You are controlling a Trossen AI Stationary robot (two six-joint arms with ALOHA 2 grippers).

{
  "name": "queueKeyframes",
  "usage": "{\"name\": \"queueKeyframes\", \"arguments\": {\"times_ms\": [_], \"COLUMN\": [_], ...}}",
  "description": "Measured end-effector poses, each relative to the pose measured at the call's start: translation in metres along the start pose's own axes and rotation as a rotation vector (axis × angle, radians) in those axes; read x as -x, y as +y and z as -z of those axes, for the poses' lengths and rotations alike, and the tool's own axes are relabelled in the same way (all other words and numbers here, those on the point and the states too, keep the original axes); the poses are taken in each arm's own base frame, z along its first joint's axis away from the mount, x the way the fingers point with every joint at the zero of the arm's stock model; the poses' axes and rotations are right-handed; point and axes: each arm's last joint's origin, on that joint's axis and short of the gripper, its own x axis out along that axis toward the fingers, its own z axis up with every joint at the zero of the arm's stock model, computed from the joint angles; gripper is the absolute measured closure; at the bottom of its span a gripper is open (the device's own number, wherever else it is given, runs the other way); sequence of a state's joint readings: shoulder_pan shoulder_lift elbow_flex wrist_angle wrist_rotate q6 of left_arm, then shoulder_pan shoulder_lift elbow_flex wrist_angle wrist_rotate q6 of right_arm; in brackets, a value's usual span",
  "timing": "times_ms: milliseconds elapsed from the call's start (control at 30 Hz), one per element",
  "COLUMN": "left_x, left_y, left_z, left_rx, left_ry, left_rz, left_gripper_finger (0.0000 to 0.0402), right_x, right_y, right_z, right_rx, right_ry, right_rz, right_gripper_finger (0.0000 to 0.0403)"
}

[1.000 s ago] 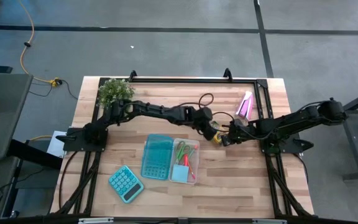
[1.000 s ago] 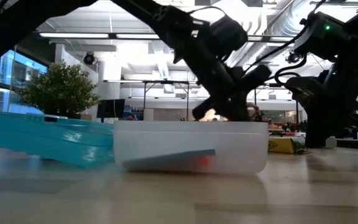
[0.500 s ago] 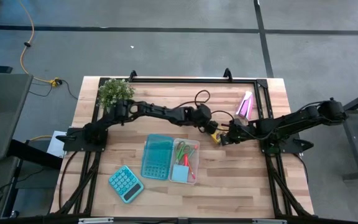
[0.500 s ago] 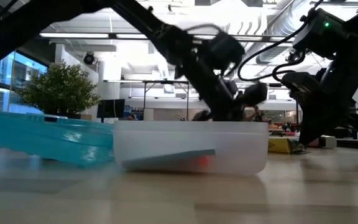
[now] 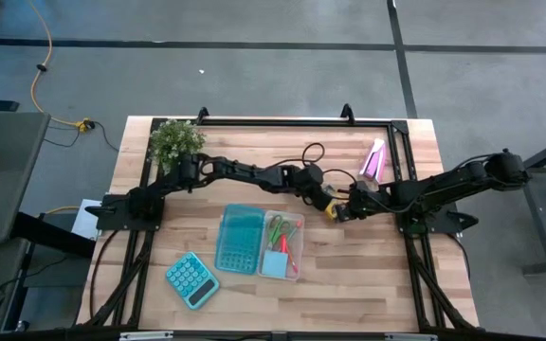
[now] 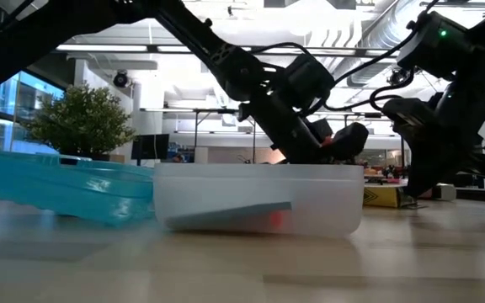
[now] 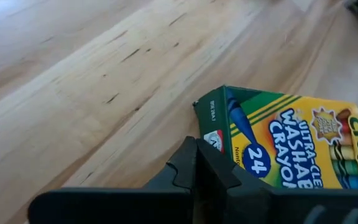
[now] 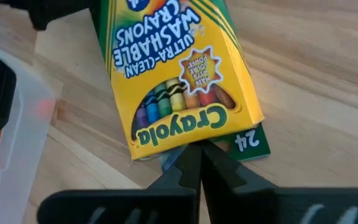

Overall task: Pack school essentials
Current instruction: Put the yellow crayon box into the blue supply box

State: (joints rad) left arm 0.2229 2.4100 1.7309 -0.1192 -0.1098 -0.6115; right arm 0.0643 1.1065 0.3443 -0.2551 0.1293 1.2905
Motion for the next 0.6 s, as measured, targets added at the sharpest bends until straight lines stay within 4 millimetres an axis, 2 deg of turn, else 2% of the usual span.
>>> {"name": "queueKeyframes", "arguments": {"times_ms": [300,600], "left_x": [0.001,0.001], "left_y": [0.004,0.003], "left_z": [-0.001,0.001], "left_rx": [-0.02,-0.111], "left_ry": [0.051,0.07], "left_rz": [0.02,0.041], "left_gripper_finger": [0.0401,0.0401], "right_x": [0.007,0.034], "right_y": [0.004,0.022], "right_z": [0.0,-0.012], "right_rx": [0.023,0.052], "right_ry": [-0.032,-0.19], "right_rz": [-0.053,-0.189], "right_gripper_finger": [0.0403,0.0403]}}
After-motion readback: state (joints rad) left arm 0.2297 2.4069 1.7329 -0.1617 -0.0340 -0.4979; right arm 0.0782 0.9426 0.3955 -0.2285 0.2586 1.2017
